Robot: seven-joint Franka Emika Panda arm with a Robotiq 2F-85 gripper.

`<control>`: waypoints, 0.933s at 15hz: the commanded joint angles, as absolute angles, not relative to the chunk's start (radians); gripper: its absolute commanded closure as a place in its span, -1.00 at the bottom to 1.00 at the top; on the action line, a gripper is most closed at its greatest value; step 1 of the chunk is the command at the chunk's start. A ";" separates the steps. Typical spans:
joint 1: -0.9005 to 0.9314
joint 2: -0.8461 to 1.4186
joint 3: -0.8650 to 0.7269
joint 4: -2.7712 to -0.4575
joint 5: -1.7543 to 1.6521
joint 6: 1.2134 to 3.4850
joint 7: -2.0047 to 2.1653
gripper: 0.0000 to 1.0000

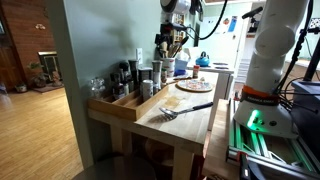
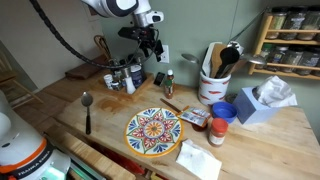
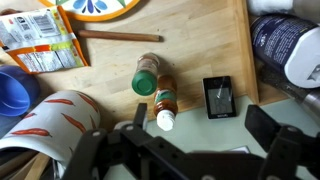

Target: Put the brown bottle onto the wooden tray

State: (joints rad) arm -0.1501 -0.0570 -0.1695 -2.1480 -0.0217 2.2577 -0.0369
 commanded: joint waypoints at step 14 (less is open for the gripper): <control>-0.153 0.139 -0.165 -2.112 -0.025 2.482 0.098 -1.00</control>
State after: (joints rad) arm -0.1504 0.0877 -0.1628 -2.1338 -0.0243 2.4435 0.0561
